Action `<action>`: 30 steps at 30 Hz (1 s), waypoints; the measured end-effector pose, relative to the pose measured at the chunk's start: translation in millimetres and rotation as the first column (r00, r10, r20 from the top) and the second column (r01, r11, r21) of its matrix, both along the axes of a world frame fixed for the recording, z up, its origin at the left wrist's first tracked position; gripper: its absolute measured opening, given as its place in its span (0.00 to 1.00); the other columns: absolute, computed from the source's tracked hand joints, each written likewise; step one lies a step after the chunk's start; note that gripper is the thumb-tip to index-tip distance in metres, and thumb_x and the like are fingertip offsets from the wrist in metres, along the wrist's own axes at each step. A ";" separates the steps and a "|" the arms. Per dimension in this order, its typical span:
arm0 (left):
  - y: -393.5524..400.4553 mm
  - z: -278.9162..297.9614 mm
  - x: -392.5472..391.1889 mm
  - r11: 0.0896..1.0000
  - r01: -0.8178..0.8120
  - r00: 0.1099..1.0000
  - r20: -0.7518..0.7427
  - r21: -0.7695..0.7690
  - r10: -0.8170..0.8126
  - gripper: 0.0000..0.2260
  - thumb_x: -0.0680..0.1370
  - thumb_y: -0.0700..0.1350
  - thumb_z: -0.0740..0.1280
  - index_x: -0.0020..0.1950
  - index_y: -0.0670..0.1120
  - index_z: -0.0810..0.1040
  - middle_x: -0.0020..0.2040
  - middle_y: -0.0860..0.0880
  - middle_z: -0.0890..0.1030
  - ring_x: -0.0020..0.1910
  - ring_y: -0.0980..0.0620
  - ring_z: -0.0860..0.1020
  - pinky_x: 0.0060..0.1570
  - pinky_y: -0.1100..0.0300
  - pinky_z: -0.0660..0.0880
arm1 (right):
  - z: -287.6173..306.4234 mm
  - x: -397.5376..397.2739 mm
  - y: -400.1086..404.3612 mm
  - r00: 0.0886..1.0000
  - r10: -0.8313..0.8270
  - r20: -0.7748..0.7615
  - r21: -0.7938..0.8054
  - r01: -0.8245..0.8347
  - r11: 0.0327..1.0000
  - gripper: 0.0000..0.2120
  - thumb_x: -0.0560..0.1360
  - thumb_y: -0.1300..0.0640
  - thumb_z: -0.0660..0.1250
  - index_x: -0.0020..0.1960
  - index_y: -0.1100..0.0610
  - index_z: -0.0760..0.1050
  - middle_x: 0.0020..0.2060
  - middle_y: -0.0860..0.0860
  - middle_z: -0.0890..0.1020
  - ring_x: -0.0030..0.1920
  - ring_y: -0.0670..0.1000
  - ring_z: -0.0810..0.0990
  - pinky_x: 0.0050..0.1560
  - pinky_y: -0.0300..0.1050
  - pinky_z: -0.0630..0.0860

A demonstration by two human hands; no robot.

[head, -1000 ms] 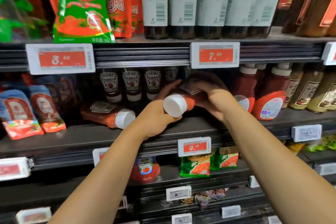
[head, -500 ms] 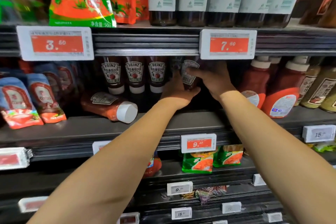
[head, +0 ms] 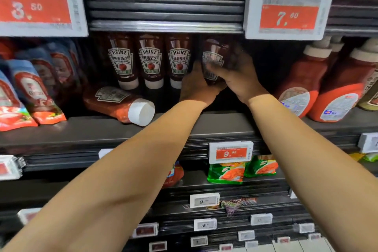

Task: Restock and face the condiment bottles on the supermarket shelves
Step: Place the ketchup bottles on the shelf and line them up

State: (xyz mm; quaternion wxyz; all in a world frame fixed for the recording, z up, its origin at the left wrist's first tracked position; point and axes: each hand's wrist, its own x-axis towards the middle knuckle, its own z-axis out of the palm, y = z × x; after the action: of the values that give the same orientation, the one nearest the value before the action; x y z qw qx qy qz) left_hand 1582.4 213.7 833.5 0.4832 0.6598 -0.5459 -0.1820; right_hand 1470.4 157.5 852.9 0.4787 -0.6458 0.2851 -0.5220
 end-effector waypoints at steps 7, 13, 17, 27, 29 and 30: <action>-1.9 -0.5 1.0 1.000 -0.009 1.000 -0.014 -0.007 0.009 0.33 0.69 0.51 0.80 0.70 0.49 0.69 0.64 0.48 0.80 0.62 0.47 0.79 0.55 0.61 0.72 | -2.2 -5.5 3.6 0.998 0.049 0.025 0.082 -0.051 0.995 0.27 0.69 0.74 0.68 0.67 0.62 0.74 0.57 0.57 0.84 0.56 0.52 0.83 0.53 0.43 0.79; 1.4 -0.4 -1.7 0.996 0.083 0.996 -0.009 0.013 -0.083 0.34 0.70 0.49 0.77 0.73 0.53 0.68 0.63 0.51 0.81 0.61 0.49 0.79 0.55 0.61 0.69 | 2.5 -12.9 7.8 0.999 0.014 -0.050 0.139 -0.007 0.990 0.28 0.61 0.65 0.63 0.60 0.57 0.79 0.50 0.57 0.84 0.54 0.58 0.82 0.55 0.52 0.77; 1.6 1.7 -1.3 0.996 0.089 0.994 0.056 0.009 -0.090 0.28 0.74 0.50 0.74 0.73 0.53 0.72 0.67 0.46 0.77 0.66 0.45 0.75 0.63 0.56 0.70 | 0.3 -14.4 7.9 0.995 -0.013 -0.096 0.092 0.022 0.996 0.24 0.67 0.75 0.64 0.61 0.59 0.77 0.47 0.51 0.85 0.47 0.47 0.84 0.46 0.41 0.79; 6.6 4.6 0.0 0.999 -0.025 0.982 0.185 -0.026 0.029 0.23 0.74 0.48 0.76 0.66 0.44 0.75 0.61 0.45 0.81 0.61 0.45 0.79 0.57 0.60 0.73 | -0.8 -12.2 7.3 0.978 -0.108 -0.180 0.020 0.114 0.993 0.39 0.67 0.72 0.78 0.73 0.61 0.66 0.62 0.59 0.81 0.61 0.54 0.82 0.59 0.46 0.81; 6.9 5.3 -0.2 0.999 -0.042 0.978 0.203 -0.019 0.045 0.21 0.75 0.48 0.75 0.65 0.45 0.77 0.61 0.46 0.81 0.62 0.46 0.79 0.59 0.59 0.72 | -0.9 -13.4 5.5 0.975 -0.109 -0.191 0.024 0.116 0.993 0.36 0.69 0.71 0.76 0.73 0.59 0.67 0.60 0.55 0.82 0.59 0.49 0.83 0.56 0.42 0.81; 7.6 5.2 -0.1 0.999 -0.051 0.979 0.197 -0.020 0.054 0.20 0.75 0.48 0.75 0.66 0.46 0.77 0.62 0.46 0.82 0.62 0.46 0.79 0.59 0.60 0.71 | -1.4 -13.6 5.0 0.973 -0.114 -0.202 0.022 0.121 0.992 0.35 0.70 0.71 0.75 0.73 0.58 0.68 0.59 0.54 0.83 0.58 0.48 0.83 0.55 0.41 0.81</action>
State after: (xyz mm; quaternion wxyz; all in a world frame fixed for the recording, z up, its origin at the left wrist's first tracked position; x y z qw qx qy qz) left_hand 1582.3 221.2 838.8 0.4362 0.6851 -0.5750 -0.0987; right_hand 1456.8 162.5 851.5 0.4267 -0.6688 0.3784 -0.4769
